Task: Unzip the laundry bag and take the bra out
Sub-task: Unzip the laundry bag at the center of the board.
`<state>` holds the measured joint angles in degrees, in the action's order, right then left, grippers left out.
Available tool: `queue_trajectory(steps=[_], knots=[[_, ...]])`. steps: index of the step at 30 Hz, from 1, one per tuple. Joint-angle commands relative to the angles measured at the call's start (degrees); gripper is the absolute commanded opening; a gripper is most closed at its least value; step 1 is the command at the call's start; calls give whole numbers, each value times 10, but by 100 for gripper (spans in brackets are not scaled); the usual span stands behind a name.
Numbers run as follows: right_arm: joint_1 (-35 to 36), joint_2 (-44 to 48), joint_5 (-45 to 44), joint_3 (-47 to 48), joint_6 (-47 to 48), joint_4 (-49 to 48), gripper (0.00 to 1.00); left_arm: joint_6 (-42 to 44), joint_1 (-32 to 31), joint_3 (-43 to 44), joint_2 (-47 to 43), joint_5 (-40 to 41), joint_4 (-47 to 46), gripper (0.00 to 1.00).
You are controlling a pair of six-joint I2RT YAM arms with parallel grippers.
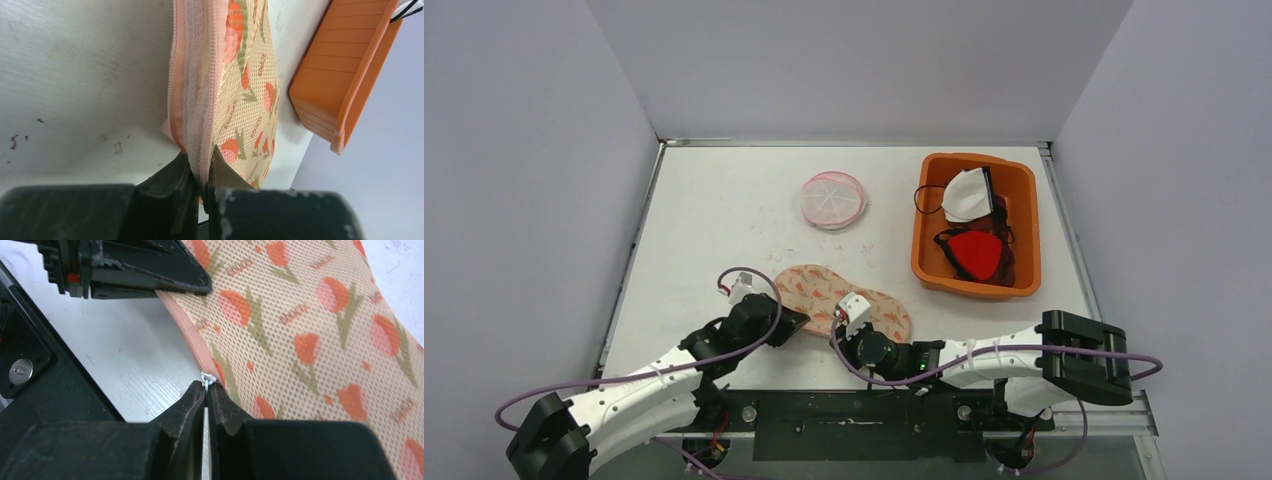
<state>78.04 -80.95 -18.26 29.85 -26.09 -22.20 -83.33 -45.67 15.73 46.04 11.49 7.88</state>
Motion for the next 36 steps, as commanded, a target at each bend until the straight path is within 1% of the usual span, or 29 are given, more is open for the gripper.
queue_trajectory(steps=[1, 9, 12, 15, 18, 21, 25, 26, 28, 30, 34, 36], knots=[[10, 45, -30, -23, -16, 28, 5, 0, 12, 4, -25, 87, 63, 0], [10, 93, -55, -46, -35, 64, 5, 12, 38, -4, -64, 94, 98, 0], [10, 106, -61, -53, -39, 70, 5, 34, 53, -3, -71, 85, 98, 0], [10, 115, -64, -60, -41, 75, 5, 83, 70, 3, -67, 59, 77, 0], [10, 119, -66, -65, -41, 75, 5, 127, 86, 21, -44, 35, 63, 0], [10, 118, -66, -68, -42, 73, 5, 165, 107, 43, -3, 13, 50, 0], [10, 117, -65, -69, -44, 68, 5, 198, 135, 62, 49, -19, 18, 0], [10, 116, -65, -69, -45, 66, 5, 203, 140, 67, 60, -26, 9, 3], [10, 113, -63, -68, -45, 63, 5, 210, 145, 76, 80, -34, -1, 12], [11, 109, -59, -65, -43, 60, 5, 218, 149, 85, 90, -42, -4, 28], [12, 98, -52, -61, -43, 49, 5, 229, 150, 98, 83, -71, 15, 71], [12, 91, -47, -58, -41, 41, 5, 232, 150, 102, 67, -85, 42, 84]])
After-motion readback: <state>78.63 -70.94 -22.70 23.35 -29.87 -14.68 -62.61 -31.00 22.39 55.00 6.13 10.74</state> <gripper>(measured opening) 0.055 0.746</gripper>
